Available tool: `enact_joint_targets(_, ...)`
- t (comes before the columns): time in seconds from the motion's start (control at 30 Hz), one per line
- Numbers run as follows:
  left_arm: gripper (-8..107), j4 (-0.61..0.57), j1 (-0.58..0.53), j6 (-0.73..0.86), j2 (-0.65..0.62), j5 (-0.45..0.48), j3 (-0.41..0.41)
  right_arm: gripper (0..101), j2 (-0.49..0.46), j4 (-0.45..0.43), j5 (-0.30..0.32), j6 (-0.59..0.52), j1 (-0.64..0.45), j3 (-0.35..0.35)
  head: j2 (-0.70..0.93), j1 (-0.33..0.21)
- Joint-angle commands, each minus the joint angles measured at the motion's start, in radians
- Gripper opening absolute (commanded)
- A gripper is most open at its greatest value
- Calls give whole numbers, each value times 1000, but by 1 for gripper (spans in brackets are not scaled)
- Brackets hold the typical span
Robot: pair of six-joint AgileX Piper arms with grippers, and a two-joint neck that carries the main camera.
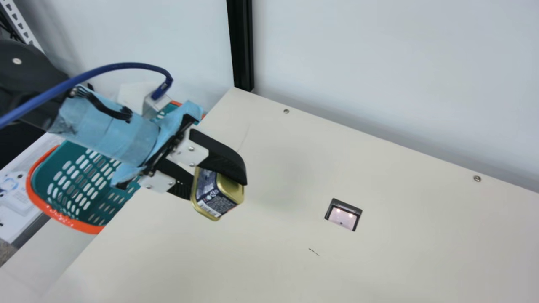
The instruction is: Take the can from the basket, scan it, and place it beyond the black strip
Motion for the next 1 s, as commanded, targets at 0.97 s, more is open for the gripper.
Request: enact_joint_targets(0.97, 10, 642, -499, -39, 55, -306, -209, 101, 0, 1, 0, 0, 0, 0, -302, -15)
